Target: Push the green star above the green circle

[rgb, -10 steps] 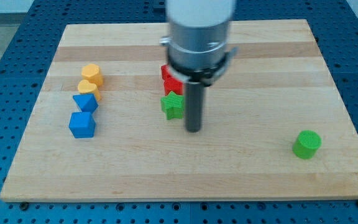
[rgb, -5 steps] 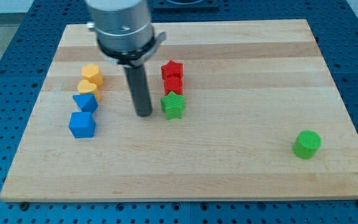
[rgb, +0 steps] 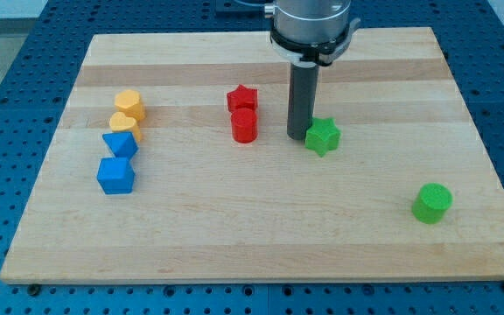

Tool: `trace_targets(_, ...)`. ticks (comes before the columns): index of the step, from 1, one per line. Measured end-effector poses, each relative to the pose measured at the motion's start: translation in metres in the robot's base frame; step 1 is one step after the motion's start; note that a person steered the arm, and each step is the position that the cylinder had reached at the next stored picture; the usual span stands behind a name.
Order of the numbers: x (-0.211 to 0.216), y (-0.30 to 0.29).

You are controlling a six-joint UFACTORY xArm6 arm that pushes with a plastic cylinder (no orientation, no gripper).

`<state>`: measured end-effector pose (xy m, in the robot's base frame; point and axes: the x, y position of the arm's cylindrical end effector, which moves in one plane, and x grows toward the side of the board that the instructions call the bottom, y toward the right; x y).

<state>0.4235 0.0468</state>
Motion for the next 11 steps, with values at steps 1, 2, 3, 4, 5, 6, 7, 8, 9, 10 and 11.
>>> trace_targets(1,0.000,-0.020)
trace_targets(2,0.010,0.013)
trace_targets(3,0.034,0.076)
trace_targets(4,0.037,0.088)
trace_targets(5,0.070,0.112)
trace_targets(6,0.071,0.105)
trace_targets(7,0.050,0.074)
trace_targets(8,-0.012,0.057)
trace_targets(9,-0.048,0.106)
trace_targets(10,-0.044,0.121)
trace_targets(11,0.002,0.134)
